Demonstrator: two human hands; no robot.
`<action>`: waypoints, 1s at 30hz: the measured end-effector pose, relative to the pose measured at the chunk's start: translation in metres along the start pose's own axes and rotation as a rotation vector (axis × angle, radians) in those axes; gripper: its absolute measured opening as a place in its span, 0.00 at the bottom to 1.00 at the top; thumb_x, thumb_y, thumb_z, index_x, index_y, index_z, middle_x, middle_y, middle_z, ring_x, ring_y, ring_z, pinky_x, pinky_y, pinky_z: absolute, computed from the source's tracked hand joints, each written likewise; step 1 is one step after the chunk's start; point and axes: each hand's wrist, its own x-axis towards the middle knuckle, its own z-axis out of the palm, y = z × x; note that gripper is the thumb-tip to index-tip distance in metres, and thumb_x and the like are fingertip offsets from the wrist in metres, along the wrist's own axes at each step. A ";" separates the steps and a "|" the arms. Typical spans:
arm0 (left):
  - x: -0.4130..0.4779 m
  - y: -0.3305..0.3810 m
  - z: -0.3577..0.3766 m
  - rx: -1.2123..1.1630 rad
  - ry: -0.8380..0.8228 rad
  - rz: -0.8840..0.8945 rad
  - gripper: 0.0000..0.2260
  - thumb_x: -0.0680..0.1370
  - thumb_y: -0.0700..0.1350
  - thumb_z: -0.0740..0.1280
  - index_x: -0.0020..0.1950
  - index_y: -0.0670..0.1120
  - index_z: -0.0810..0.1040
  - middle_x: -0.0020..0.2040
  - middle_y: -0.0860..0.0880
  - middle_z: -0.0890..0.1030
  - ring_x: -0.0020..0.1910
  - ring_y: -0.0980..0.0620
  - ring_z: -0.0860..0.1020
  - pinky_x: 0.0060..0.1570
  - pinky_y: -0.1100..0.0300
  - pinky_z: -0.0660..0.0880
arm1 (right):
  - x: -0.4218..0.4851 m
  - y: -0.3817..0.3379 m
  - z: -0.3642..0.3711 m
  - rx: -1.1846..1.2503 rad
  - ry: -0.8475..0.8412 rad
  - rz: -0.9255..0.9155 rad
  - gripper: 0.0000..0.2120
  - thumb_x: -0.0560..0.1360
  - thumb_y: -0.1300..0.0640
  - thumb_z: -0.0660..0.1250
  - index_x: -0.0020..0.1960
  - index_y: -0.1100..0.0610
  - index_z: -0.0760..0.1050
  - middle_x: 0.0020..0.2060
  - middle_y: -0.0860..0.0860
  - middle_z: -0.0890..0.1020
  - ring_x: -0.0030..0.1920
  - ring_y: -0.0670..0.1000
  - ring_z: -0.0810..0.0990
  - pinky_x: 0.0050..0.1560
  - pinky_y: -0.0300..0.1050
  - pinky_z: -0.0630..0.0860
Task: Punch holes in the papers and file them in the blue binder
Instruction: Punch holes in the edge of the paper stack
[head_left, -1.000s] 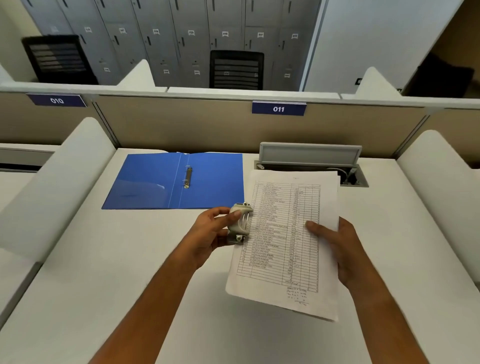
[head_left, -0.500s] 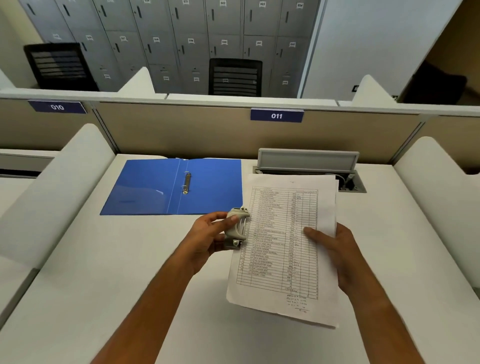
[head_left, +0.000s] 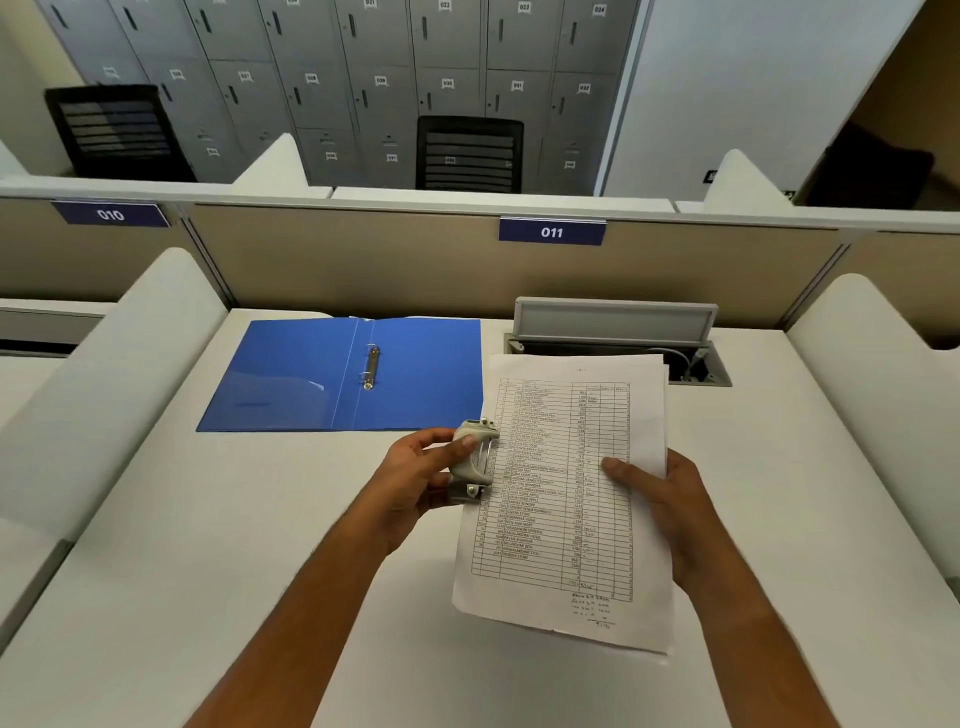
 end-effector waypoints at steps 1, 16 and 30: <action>0.000 0.000 0.000 -0.002 0.001 0.000 0.26 0.72 0.51 0.77 0.66 0.42 0.79 0.54 0.40 0.88 0.51 0.39 0.88 0.46 0.51 0.86 | 0.000 0.000 0.000 -0.004 0.002 0.000 0.16 0.78 0.63 0.75 0.65 0.60 0.83 0.56 0.59 0.90 0.55 0.64 0.89 0.60 0.68 0.84; 0.002 0.005 0.003 -0.019 -0.044 -0.020 0.21 0.73 0.48 0.76 0.62 0.40 0.84 0.52 0.41 0.88 0.46 0.43 0.88 0.42 0.53 0.86 | 0.003 -0.003 0.002 -0.010 0.016 -0.006 0.13 0.79 0.64 0.75 0.63 0.60 0.84 0.53 0.57 0.90 0.51 0.60 0.91 0.47 0.54 0.88; 0.002 0.007 0.001 -0.031 -0.056 -0.057 0.19 0.73 0.48 0.76 0.62 0.41 0.84 0.53 0.41 0.88 0.48 0.43 0.88 0.42 0.54 0.86 | 0.004 -0.002 0.000 0.011 0.007 -0.003 0.15 0.78 0.64 0.75 0.64 0.60 0.84 0.55 0.58 0.90 0.53 0.62 0.90 0.57 0.63 0.85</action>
